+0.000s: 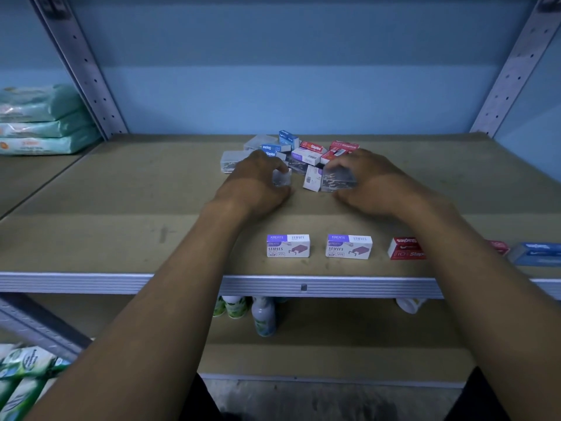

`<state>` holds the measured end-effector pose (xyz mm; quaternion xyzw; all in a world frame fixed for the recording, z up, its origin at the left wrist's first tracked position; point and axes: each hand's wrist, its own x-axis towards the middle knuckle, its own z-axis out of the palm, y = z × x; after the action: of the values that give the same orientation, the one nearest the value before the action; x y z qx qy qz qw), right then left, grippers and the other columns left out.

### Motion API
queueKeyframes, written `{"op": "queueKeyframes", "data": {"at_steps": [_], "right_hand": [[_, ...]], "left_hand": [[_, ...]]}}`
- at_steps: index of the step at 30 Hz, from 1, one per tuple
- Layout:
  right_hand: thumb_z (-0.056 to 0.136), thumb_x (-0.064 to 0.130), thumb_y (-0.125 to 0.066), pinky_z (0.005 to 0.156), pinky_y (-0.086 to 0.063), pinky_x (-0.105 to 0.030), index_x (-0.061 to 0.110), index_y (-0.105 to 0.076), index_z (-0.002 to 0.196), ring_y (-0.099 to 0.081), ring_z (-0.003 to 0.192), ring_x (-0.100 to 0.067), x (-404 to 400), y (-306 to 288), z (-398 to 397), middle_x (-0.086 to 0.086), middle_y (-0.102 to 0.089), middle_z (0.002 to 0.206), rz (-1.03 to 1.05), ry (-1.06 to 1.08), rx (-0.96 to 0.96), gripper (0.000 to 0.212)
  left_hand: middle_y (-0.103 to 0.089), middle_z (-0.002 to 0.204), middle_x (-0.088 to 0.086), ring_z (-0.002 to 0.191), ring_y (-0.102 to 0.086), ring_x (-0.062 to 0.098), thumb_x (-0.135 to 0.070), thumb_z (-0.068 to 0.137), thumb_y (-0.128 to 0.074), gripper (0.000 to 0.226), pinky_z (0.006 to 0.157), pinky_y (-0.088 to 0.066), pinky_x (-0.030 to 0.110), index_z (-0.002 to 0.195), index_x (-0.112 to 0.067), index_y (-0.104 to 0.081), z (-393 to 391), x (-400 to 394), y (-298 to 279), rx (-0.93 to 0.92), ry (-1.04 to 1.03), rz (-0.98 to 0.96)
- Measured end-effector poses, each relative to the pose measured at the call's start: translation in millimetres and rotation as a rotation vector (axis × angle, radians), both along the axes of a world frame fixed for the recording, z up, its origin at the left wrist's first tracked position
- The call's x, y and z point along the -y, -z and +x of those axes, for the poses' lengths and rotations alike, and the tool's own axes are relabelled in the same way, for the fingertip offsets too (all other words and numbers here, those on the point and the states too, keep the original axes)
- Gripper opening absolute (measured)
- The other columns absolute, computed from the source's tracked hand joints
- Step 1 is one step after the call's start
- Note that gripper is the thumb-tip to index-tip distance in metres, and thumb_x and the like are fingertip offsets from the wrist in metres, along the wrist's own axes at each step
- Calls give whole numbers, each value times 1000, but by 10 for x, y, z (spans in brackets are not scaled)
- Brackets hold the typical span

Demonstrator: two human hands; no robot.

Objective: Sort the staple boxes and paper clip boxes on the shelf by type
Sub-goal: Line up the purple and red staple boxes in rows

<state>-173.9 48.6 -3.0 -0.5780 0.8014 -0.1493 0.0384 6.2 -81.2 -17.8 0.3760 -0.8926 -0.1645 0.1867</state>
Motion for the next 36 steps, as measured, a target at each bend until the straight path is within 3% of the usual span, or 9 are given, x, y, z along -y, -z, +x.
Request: {"op": "queueKeyframes", "data": {"at_steps": [6,10,14,17,22,26,28,32,36], "right_hand": [[90,18,-65,103,-36,-26,37,-57,137,-46,131,-21,-8,-42,-6,1,-49,147,11,14,-27,52],[87,19,-69,98,-41,-26,40,-60,133,-53,124,-21,-97,-60,1,2,-55,141,-9,8,13,51],[83,19,-71,85,-39,-20,39,-64,127,-55,109,-14,-202,-63,19,3,-61,132,-43,-8,38,49],[82,19,-72,81,-35,-18,38,-65,125,-51,100,-8,-299,-77,38,5,-62,128,-61,-32,60,48],[82,28,-76,80,-35,-18,41,-69,119,-52,98,-7,-439,-124,78,12,-60,113,-81,-62,65,40],[84,35,-73,77,-43,-19,42,-73,114,-61,97,-4,-518,-164,91,15,-66,110,-110,-66,143,31],[83,37,-70,75,-44,-13,42,-75,107,-63,93,5,-546,-182,96,20,-71,105,-150,-70,173,25],[84,33,-68,72,-44,-12,43,-76,100,-63,86,8,-573,-202,81,26,-71,93,-203,-53,204,20],[90,31,-62,65,-39,-9,42,-76,104,-61,85,10,-566,-186,37,27,-70,93,-207,-36,200,23]], "left_hand": [[-54,123,-5,101,-52,13,-47,77,-72,39,79,-36,22,111,-30,-61,4,-3,18,-24,-18,-14],[-53,109,-9,92,-46,12,-50,71,-76,43,61,-31,19,99,-30,-50,50,-76,0,-80,-49,-1],[-57,100,-10,85,-51,10,-49,66,-81,44,59,-35,21,94,-27,-56,80,-198,-65,-82,-34,2],[-57,94,-10,72,-51,-1,-49,65,-82,39,53,-34,18,89,-26,-61,118,-298,-132,-90,-42,20],[-66,96,-6,87,-59,9,-46,75,-76,27,61,-39,20,86,-22,-73,154,-448,-256,-84,-27,-38],[-72,86,-7,78,-61,8,-46,79,-73,25,56,-39,16,83,-22,-78,186,-509,-305,-81,-17,-23],[-71,81,-6,74,-60,8,-48,80,-71,26,56,-40,17,80,-23,-79,198,-530,-314,-83,-15,-23],[-65,64,-5,60,-56,6,-55,82,-67,34,51,-36,20,72,-24,-77,203,-550,-308,-95,-16,-33],[-60,58,-10,60,-55,1,-60,84,-61,41,53,-35,18,71,-25,-76,171,-529,-271,-84,-12,-56]]}}
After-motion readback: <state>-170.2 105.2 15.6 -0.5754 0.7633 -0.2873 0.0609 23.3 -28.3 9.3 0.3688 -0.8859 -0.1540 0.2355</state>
